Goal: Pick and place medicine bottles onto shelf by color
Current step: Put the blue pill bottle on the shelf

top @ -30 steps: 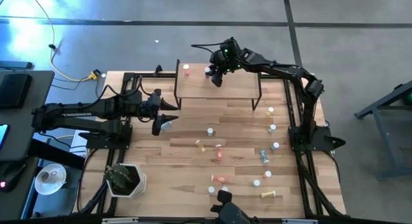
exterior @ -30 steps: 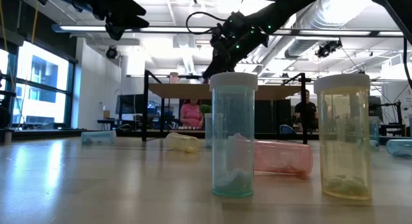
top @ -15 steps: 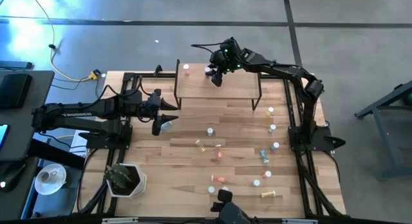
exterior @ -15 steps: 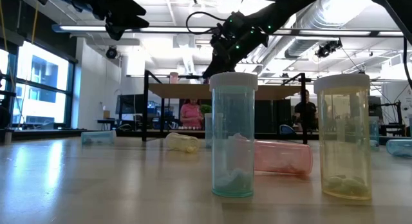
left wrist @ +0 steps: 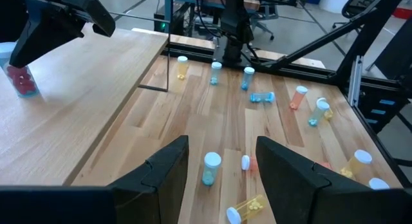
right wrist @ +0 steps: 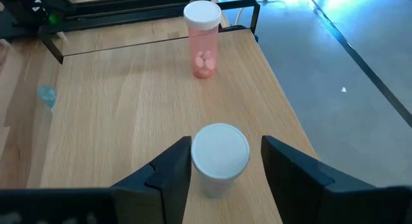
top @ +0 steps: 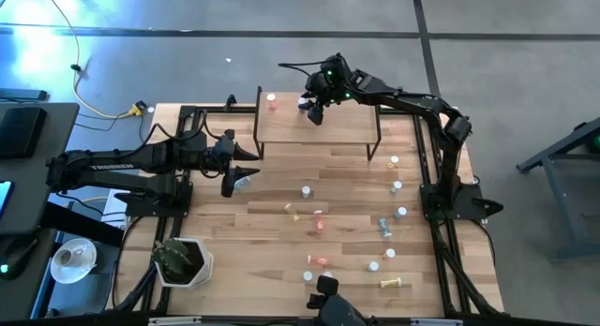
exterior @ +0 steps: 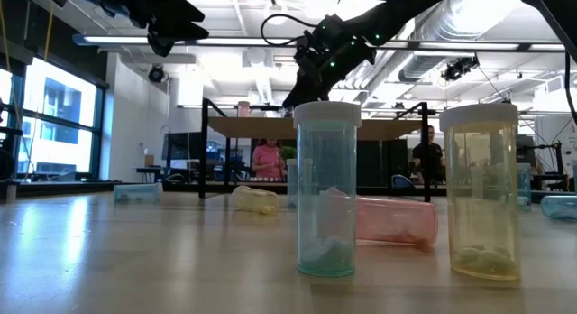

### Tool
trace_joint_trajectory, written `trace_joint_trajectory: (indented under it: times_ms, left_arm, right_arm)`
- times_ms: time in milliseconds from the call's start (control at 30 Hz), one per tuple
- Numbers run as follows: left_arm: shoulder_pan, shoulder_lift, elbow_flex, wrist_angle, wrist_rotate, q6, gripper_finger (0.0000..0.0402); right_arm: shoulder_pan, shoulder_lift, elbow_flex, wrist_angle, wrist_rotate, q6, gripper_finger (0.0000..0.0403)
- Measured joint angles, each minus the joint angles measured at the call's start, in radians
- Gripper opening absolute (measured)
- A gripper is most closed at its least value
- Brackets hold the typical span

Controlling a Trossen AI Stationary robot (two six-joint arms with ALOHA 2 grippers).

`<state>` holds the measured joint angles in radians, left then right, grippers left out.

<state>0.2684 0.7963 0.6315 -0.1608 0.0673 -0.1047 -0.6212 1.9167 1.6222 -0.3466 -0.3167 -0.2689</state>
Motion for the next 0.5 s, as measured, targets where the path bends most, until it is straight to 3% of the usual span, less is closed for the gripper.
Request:
trace_joint_trajectory:
  times_ms: [500]
  left_arm:
    - [0.000,0.000,0.000,-0.004,0.000,-0.002,0.0172]
  right_arm:
    - [0.002,-0.073,0.002,-0.020,-0.017,-0.002,0.0179]
